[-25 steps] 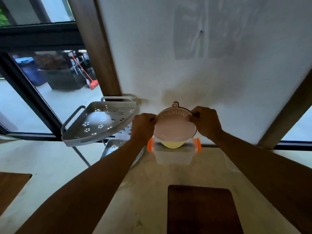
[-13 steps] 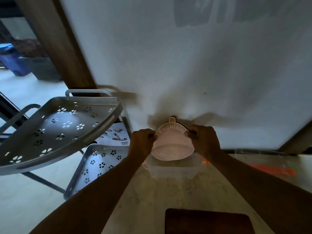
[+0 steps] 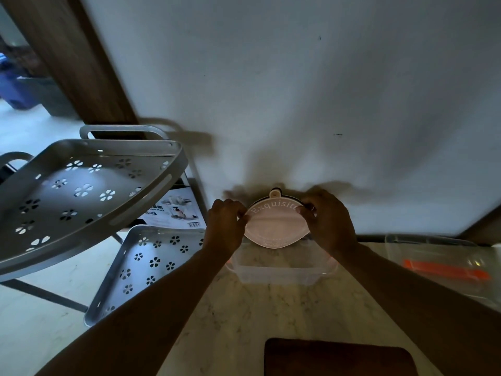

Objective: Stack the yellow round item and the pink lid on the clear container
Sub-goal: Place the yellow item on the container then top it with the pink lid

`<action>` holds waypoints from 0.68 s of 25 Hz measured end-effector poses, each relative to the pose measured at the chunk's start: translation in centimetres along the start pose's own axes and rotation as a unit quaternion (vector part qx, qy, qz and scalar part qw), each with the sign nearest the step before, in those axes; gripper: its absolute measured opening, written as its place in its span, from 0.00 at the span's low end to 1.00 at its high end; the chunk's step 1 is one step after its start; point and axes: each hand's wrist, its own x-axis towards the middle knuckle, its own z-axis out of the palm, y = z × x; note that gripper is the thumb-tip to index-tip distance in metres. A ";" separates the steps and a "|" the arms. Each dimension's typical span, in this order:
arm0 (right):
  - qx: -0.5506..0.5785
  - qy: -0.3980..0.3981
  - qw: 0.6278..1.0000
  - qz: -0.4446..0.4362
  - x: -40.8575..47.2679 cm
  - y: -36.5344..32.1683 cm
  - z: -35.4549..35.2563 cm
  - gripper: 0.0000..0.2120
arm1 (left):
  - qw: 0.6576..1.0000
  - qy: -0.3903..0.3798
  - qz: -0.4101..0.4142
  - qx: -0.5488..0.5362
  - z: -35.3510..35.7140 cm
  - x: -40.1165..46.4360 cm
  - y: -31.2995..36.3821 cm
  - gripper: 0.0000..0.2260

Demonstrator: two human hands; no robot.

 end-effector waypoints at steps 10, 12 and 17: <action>-0.006 0.003 1.000 -0.001 -0.6 0.8 0.3 0.10 | 0.996 -0.007 0.068 0.055 0.1 0.5 0.1 0.07; -0.003 -0.002 1.000 -0.006 -0.6 0.8 0.3 0.11 | 0.995 -0.005 0.078 0.058 0.2 0.3 0.2 0.11; -0.011 -0.022 1.000 0.005 -0.3 1.0 0.6 0.15 | 0.995 -0.029 0.074 0.064 0.5 0.6 0.4 0.14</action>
